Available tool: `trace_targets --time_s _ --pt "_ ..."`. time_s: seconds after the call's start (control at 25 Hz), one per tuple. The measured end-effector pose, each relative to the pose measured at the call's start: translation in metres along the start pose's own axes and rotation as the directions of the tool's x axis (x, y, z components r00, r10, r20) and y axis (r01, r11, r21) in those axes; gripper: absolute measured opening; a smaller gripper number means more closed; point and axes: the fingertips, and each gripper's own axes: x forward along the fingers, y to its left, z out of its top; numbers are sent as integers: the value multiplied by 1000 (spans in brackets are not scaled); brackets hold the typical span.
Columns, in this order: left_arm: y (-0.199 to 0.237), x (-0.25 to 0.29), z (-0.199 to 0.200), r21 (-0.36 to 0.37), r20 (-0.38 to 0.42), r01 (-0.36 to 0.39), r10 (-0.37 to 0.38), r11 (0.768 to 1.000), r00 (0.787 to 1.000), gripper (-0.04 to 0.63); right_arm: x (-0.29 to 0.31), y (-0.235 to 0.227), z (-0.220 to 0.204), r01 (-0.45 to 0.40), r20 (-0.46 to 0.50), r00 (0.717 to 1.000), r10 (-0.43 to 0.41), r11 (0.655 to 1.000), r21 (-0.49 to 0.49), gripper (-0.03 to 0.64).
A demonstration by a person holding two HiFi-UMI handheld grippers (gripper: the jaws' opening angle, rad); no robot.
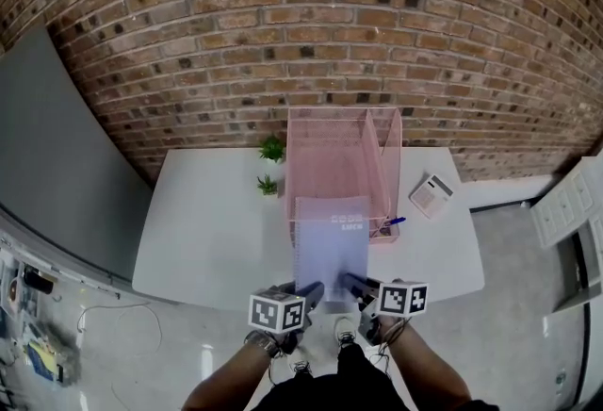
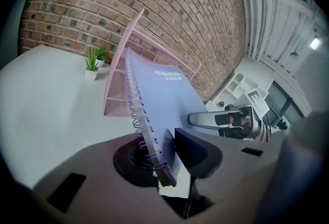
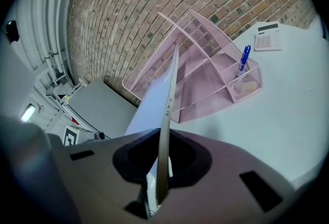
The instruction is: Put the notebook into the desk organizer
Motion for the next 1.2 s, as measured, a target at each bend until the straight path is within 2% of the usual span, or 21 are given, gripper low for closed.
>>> trace_targets --time_s 0.36,0.6,0.76,0.92,1.08,1.2 --pt "7 6 21 2 33 0 0 1000 999 119 8 -2 23 -43 -11 999 44 998 38 38" --pt "13 4 28 2 67 -9 9 1000 998 182 12 -2 35 -64 -14 998 65 997 39 41" --pt "18 0 26 42 58 -41 39 998 998 253 12 -5 49 -65 14 998 65 997 50 37" --pt "19 -6 24 101 70 -74 67 992 995 255 13 -7 58 -60 16 998 59 997 47 37" --pt "17 -10 23 176 98 -113 97 978 990 258 16 -8 67 -71 42 997 68 994 88 37" --pt "16 -12 22 204 120 -140 117 969 986 258 17 -10 72 -76 59 996 69 989 125 37"
